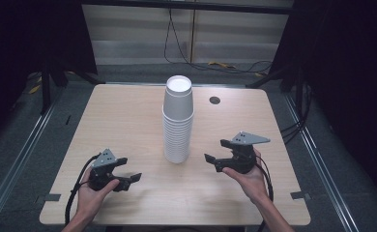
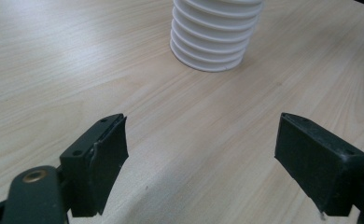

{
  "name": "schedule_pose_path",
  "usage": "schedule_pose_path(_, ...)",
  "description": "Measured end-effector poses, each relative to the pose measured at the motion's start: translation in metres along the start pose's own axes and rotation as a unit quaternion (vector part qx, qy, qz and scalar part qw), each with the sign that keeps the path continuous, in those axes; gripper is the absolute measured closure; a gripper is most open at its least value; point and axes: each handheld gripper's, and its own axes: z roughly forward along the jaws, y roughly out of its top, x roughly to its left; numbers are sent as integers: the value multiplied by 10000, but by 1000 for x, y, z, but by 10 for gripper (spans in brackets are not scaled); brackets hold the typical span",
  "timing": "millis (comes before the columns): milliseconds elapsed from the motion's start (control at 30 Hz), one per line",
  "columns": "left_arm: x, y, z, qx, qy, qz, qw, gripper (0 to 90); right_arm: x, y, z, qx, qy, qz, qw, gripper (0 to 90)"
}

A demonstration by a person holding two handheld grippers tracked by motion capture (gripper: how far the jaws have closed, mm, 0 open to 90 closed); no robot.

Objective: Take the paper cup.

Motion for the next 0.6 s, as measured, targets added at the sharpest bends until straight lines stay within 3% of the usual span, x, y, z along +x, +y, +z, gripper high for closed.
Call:
schedule_pose_path(467,1,0,-1,-59,85,-4,9999,168,4,19,-3,-154,133,-80,9998,195)
schedule_pose_path(600,1,1,-1,-37,82,33,10000,169,5,29,-3,-222,227,-171,9993,262)
